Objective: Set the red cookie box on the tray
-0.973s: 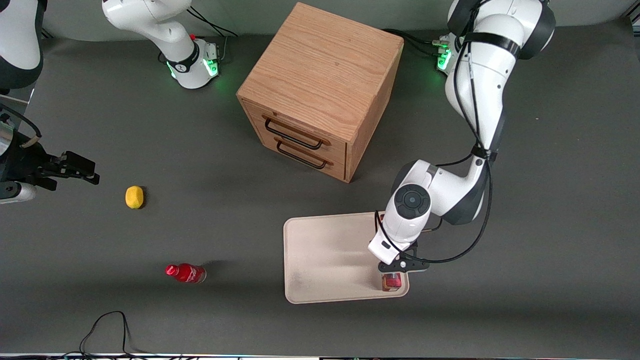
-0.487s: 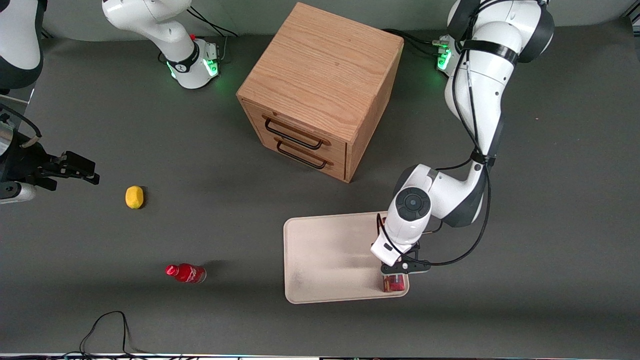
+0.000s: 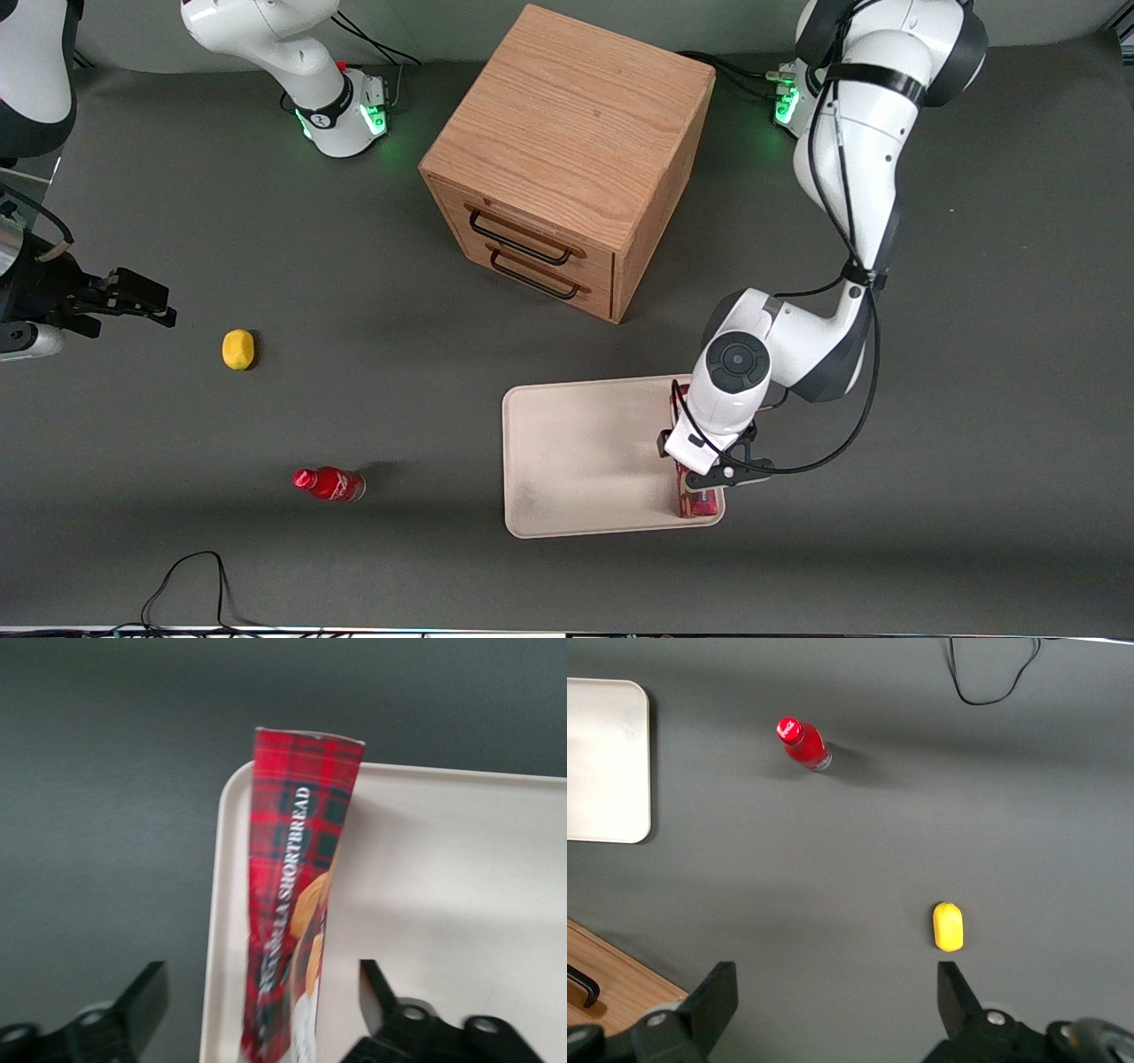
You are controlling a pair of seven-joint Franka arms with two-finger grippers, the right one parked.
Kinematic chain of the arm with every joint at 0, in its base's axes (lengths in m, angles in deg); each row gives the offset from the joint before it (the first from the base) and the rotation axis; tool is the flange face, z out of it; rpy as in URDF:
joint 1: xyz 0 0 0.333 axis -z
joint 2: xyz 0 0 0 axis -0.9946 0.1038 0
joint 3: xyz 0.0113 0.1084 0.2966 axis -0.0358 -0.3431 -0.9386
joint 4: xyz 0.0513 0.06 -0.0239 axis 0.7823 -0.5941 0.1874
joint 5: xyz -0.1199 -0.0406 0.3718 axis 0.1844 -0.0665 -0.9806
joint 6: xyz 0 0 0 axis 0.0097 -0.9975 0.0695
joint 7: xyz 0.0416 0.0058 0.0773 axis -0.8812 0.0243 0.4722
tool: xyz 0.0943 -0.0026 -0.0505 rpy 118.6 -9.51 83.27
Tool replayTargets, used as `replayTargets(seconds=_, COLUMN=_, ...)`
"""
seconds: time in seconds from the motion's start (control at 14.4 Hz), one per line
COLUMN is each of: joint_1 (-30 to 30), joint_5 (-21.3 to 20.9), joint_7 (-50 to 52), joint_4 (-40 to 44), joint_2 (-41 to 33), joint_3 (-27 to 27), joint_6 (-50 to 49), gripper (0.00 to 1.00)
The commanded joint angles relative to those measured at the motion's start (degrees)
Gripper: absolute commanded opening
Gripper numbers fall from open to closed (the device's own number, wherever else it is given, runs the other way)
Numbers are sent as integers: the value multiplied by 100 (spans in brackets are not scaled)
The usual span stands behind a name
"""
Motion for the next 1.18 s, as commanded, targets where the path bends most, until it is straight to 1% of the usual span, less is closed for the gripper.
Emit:
replayTargets(seconds=0.0, joint_1=15, joint_5=-88, joint_7=193, joint_4=-165, joint_2=-826, joint_3=49, joint_6=-928, gripper=100)
replayTargets(seconds=0.21, joint_1=50, joint_5=-70, joint_7=124, joint_4=-157, joint_2=-1582, joint_3=67, joint_6=-1895, gripper=100)
replayTargets(seconds=0.42, joint_1=50, joint_5=-88, joint_7=88, joint_4=-157, joint_2=-2285, joint_3=145, joint_6=-2556, gripper=100)
replayTargets(seconds=0.7, joint_1=-20, joint_5=-123, joint_7=53, joint_4=-113, joint_2=-2981, joint_3=146, joint_6=-2882, gripper=100)
replayTargets(seconds=0.76, joint_1=-64, joint_5=-114, joint_7=-147, joint_4=-121, joint_2=-3086, joint_3=111, joint_6=-2909, gripper=100)
replayTargets(seconds=1.04, joint_1=-766, joint_5=-35, joint_7=-1184, joint_4=-174, joint_2=-3403, joint_3=110, joint_6=-3041, gripper=100)
replayTargets(seconds=1.11, joint_1=-994, joint_5=43, joint_7=-1500, joint_4=-253, joint_2=-3508, joint_3=110, joint_6=-3041, gripper=100)
